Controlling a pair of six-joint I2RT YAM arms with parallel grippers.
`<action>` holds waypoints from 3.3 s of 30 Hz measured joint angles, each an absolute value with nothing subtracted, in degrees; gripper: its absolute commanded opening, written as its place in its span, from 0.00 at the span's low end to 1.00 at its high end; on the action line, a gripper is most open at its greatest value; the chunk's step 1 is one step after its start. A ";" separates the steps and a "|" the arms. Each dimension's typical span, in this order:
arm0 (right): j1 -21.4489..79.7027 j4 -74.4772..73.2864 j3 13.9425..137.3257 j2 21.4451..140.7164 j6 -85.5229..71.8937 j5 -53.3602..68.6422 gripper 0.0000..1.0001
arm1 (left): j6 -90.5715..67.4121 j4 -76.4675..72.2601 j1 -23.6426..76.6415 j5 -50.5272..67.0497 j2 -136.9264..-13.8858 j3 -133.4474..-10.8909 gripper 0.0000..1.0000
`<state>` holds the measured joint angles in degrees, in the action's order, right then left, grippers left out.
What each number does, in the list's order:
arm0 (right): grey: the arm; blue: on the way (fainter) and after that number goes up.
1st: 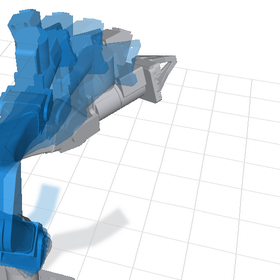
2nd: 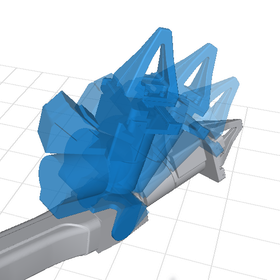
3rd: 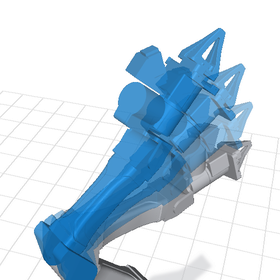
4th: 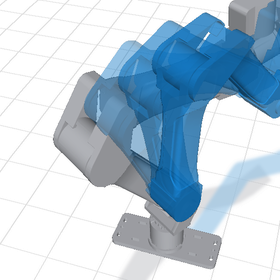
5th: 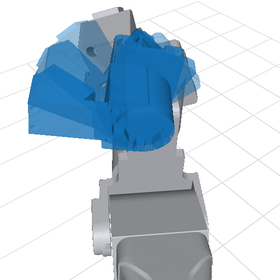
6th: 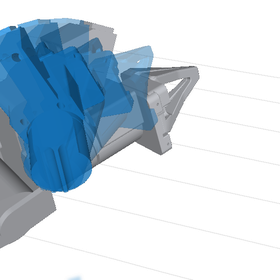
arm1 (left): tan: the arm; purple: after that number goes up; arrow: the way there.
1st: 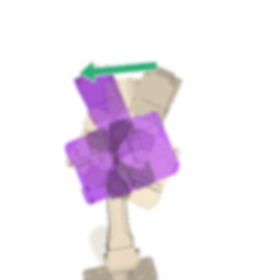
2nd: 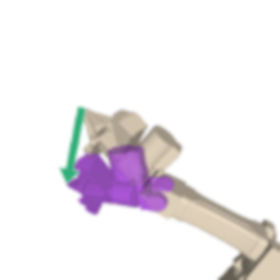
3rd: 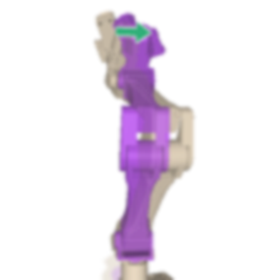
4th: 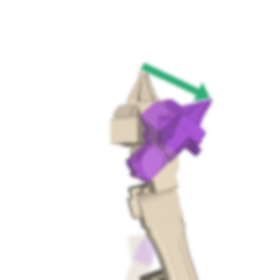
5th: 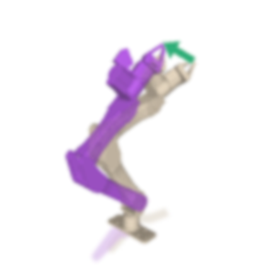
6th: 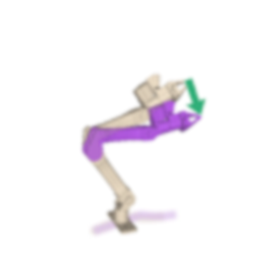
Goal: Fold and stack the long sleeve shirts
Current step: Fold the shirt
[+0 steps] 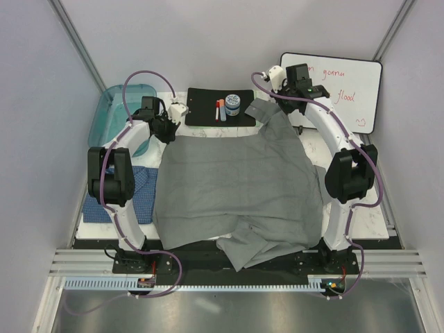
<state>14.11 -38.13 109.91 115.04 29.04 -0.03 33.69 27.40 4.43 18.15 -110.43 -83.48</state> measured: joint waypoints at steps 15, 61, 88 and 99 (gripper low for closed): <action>14.50 -40.69 97.32 97.49 32.29 2.26 0.00 | 41.28 21.78 3.88 26.24 -96.86 -71.99 0.04; 6.85 -44.38 76.23 101.14 26.06 10.66 0.24 | 47.31 29.82 12.27 25.41 -98.17 -61.80 0.36; 17.26 -40.69 92.27 96.82 23.70 10.55 0.80 | 27.38 27.42 17.04 25.17 -94.35 -68.58 0.99; 22.76 -46.35 111.72 125.75 25.76 7.68 0.74 | 18.31 21.91 9.80 31.86 -70.57 -64.12 0.99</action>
